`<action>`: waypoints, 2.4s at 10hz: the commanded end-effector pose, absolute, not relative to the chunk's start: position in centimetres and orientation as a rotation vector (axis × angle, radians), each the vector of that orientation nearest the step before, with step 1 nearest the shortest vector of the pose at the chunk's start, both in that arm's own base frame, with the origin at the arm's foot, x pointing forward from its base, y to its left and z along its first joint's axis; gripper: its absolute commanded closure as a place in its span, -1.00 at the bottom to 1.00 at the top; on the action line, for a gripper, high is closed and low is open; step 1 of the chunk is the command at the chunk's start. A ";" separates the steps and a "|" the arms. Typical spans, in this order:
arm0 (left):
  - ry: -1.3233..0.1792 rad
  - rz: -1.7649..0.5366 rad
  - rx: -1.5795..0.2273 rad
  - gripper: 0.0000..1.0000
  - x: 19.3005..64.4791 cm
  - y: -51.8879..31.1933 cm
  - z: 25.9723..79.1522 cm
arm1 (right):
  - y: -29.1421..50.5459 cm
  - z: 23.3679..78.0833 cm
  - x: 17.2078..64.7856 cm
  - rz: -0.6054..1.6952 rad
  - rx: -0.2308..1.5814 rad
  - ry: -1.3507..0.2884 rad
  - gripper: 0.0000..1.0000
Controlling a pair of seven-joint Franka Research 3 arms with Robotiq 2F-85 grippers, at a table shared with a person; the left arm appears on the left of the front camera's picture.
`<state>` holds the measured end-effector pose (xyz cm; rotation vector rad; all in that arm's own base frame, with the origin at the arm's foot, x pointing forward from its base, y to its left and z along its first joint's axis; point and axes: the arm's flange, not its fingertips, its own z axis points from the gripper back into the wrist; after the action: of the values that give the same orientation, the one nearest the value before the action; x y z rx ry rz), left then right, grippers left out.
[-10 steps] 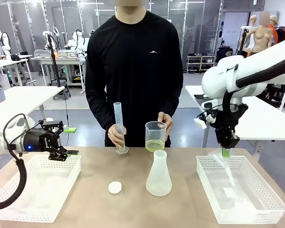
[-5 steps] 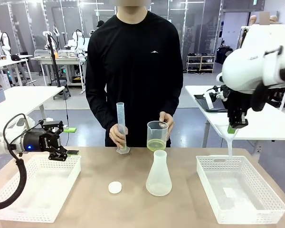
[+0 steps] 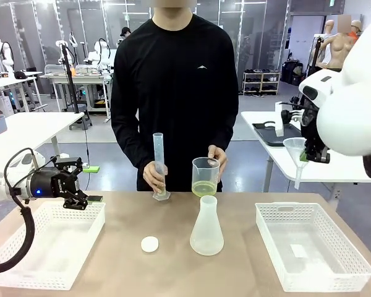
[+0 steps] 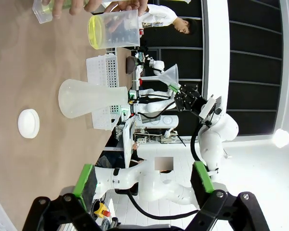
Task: Prepare the solutions needed for the experiment.
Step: Pick up the Plastic Funnel and insert it into the Big flask.
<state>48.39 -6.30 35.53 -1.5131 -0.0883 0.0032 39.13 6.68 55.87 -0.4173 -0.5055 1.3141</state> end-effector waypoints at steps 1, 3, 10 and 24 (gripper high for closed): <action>-0.119 0.001 -1.520 -1.00 48.5 -6.4 35.6 | 6.3 56.4 39.8 1.320 -0.417 -0.498 1.00; -0.119 0.001 -1.520 -1.00 48.5 -6.4 35.6 | 6.3 56.4 39.8 1.320 -0.417 -0.498 1.00; -0.119 0.001 -1.520 -1.00 48.5 -6.4 35.6 | 12.7 57.6 39.5 1.561 -0.436 -0.713 0.90; -0.119 0.001 -1.520 -1.00 48.5 -6.4 35.6 | 21.7 57.1 34.5 1.839 -0.318 -0.826 0.90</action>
<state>48.39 -6.30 35.53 -1.5131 -0.0883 0.0033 34.54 21.45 57.10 -0.3300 -0.8153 1.8344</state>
